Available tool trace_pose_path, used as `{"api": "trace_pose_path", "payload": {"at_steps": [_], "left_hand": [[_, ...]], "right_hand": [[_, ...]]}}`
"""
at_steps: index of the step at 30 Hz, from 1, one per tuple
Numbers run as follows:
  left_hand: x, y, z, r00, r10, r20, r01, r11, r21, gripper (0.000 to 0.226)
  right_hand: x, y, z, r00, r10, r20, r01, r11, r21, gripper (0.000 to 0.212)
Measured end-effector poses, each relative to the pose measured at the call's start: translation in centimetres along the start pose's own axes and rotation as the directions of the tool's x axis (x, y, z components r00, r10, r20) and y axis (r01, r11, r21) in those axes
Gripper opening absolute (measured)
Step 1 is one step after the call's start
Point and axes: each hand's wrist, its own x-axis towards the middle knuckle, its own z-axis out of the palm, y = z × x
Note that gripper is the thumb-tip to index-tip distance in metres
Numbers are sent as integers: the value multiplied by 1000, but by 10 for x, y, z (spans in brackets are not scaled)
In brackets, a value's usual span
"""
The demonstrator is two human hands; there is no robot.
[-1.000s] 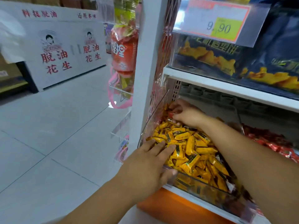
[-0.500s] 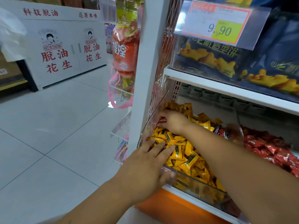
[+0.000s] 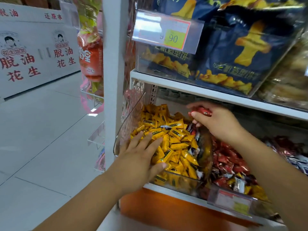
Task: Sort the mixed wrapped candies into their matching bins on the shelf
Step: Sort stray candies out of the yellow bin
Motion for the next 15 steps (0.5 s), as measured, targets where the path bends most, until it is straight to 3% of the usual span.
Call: {"api": "trace_pose_path", "payload": {"at_steps": [3,6,8,10,12,15], "left_hand": [[12,8,0,1000,-18,16,19,999,-39,86],[20,15,0,999,-27,26,28,998,-48,78],[24,18,2,999,-33,20,34,999,-29,74],[27,20,3,999,-31,16,32,999,-14,73],[29,19,4,1000,-21,17,22,999,-42,74],[30,14,2,999,-18,35,20,999,-49,82]], "right_hand": [[-27,26,-32,953,74,-294,-90,995,-38,17],[-48,57,-49,895,202,-398,-224,975,-8,14],[-57,74,-54,901,286,-326,-324,944,-67,20],[-60,74,-55,922,280,-266,-326,934,-145,33],[-54,59,-52,965,177,-194,-212,961,-176,32],[-30,27,-33,992,55,117,-24,968,-251,26]]}}
